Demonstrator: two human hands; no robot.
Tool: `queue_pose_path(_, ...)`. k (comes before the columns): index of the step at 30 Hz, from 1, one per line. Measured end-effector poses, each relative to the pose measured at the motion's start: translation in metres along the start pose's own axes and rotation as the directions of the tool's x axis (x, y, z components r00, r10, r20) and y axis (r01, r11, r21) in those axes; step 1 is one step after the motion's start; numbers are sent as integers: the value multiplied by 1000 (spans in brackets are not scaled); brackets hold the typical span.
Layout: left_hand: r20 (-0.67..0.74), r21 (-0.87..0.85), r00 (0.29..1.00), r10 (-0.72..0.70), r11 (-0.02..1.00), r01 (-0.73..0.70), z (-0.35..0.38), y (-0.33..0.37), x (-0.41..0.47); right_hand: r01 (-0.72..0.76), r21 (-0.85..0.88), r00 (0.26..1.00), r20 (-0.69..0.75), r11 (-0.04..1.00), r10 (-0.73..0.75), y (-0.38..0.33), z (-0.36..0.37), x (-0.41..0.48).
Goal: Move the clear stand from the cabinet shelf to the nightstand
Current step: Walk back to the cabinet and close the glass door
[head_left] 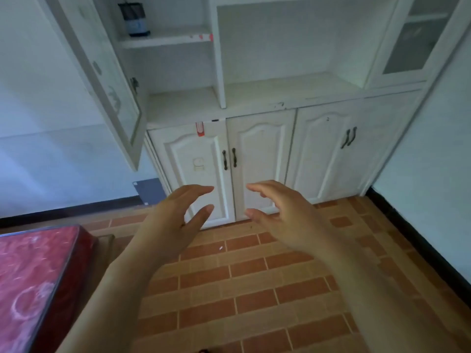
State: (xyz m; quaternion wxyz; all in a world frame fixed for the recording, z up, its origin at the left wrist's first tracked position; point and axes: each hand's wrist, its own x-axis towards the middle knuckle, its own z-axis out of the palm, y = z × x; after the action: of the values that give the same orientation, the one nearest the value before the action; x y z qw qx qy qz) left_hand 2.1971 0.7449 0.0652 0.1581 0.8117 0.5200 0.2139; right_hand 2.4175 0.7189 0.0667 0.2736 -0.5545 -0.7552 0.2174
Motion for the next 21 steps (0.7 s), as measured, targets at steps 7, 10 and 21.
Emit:
queue_pose_path(7, -194, 28, 981, 1, 1000, 5, -63, -72, 56, 161, -14, 986, 38, 987, -160, -30, 22, 121)
queue_pose_path(10, -290, 79, 956, 43, 997, -21, -105, -107, 86, 211, -18, 978, 16, 977, -210, -55, 28, 178)
queue_pose_path(21, -510, 73, 857, 71, 997, -39, -235, -193, 154, 421, 14, 903, -104, 907, -418, -147, 39, 343)
